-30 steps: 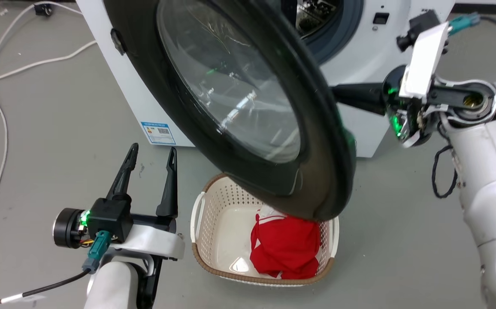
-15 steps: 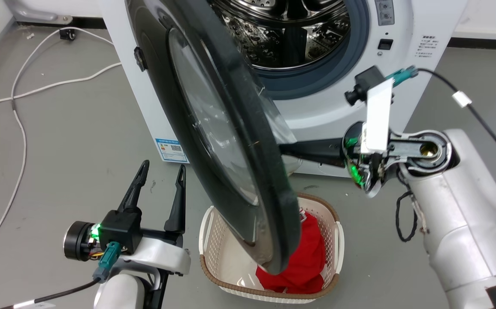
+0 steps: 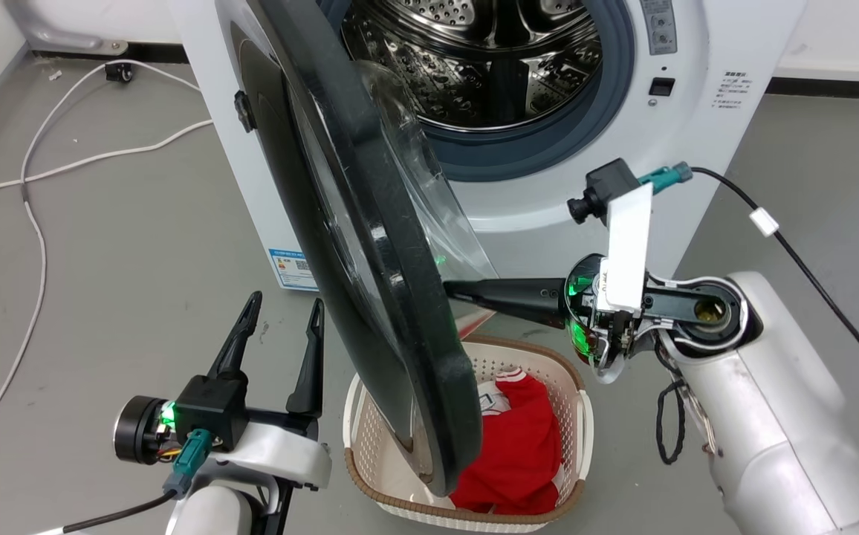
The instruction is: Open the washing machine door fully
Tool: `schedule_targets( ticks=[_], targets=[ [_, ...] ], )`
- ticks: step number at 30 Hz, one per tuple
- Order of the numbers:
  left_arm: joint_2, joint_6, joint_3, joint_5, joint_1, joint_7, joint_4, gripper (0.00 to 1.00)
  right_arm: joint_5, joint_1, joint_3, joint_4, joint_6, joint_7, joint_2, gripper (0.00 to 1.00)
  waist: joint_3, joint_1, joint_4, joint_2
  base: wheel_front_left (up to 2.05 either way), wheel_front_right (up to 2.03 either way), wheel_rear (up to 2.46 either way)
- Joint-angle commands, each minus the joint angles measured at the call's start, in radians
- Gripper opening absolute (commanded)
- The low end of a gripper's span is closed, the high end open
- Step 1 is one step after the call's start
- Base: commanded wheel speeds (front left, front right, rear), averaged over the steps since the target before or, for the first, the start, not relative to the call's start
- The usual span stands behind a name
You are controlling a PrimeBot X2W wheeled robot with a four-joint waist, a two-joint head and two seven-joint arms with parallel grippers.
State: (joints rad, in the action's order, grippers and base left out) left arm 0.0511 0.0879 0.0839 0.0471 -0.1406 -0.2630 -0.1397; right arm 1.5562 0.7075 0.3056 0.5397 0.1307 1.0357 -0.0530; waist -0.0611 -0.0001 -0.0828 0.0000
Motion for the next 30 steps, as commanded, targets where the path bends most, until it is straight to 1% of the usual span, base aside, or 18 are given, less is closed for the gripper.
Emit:
schedule_targets(
  ticks=[1, 2, 3, 7, 13, 20, 21, 22, 23, 26, 29, 30],
  targets=[
    [-0.001, 0.001, -0.001, 0.002, 0.014, -0.002, -0.003, 1.00, 0.008, -0.034, 0.000, -0.028, 0.000, -0.048, 0.004, 0.00, 0.006, 0.0001, 0.005, 0.0000, 0.00, 0.00, 0.00],
    [-0.001, -0.001, -0.002, 0.002, 0.015, -0.002, -0.004, 1.00, 0.005, -0.052, -0.002, -0.045, 0.000, -0.087, 0.005, 0.00, 0.008, 0.0001, 0.008, 0.0000, 0.00, 0.00, 0.00],
    [-0.001, -0.001, -0.002, 0.002, 0.015, -0.002, -0.004, 1.00, 0.005, -0.052, -0.002, -0.045, 0.000, -0.087, 0.005, 0.00, 0.008, 0.0001, 0.008, 0.0000, 0.00, 0.00, 0.00],
    [-0.001, -0.006, -0.009, 0.005, 0.026, -0.002, -0.004, 1.00, -0.008, -0.120, -0.037, -0.089, 0.000, -0.260, 0.004, 0.00, 0.019, 0.0001, 0.024, 0.0000, 0.00, 0.00, 0.00],
    [-0.001, -0.011, -0.023, 0.010, 0.034, -0.002, -0.006, 1.00, -0.024, -0.226, -0.139, -0.099, 0.000, -0.486, 0.003, 0.00, 0.032, 0.0001, 0.054, 0.0000, 0.00, 0.00, 0.00],
    [-0.001, -0.017, -0.051, 0.016, 0.042, -0.002, 0.002, 1.00, 0.007, -0.347, -0.256, -0.098, 0.000, -0.644, 0.002, 0.00, 0.033, 0.0001, 0.085, 0.0000, 0.00, 0.00, 0.00],
    [-0.001, -0.017, -0.054, 0.017, 0.042, -0.002, 0.003, 1.00, 0.004, -0.367, -0.269, -0.104, 0.000, -0.668, 0.002, 0.33, 0.032, 0.0001, 0.089, 0.0000, 0.00, 0.00, 0.00],
    [-0.001, -0.018, -0.058, 0.016, 0.042, -0.002, 0.004, 1.00, 0.002, -0.386, -0.283, -0.109, 0.000, -0.694, 0.002, 0.88, 0.030, 0.0001, 0.093, 0.0000, 0.00, 0.00, 0.00],
    [-0.001, -0.017, -0.061, 0.015, 0.042, -0.002, 0.004, 1.00, -0.007, -0.402, -0.290, -0.116, 0.000, -0.717, 0.002, 1.00, 0.028, 0.0001, 0.096, 0.0000, 0.00, 0.00, 0.00],
    [-0.001, -0.016, -0.070, 0.016, 0.042, -0.002, 0.002, 1.00, -0.048, -0.453, -0.314, -0.147, 0.000, -0.809, 0.002, 1.00, 0.029, 0.0001, 0.102, 0.0000, 0.00, 0.00, 0.00],
    [-0.001, -0.015, -0.076, 0.016, 0.046, -0.002, -0.001, 1.00, -0.135, -0.496, -0.324, -0.176, 0.000, -0.918, -0.009, 1.00, 0.030, 0.0001, 0.107, 0.0000, 0.00, 0.00, 0.00],
    [-0.001, -0.015, -0.077, 0.016, 0.047, -0.002, -0.001, 1.00, -0.182, -0.508, -0.325, -0.184, 0.000, -0.962, -0.019, 1.00, 0.030, 0.0001, 0.108, 0.0000, 0.00, 0.00, 0.00]
  ],
)
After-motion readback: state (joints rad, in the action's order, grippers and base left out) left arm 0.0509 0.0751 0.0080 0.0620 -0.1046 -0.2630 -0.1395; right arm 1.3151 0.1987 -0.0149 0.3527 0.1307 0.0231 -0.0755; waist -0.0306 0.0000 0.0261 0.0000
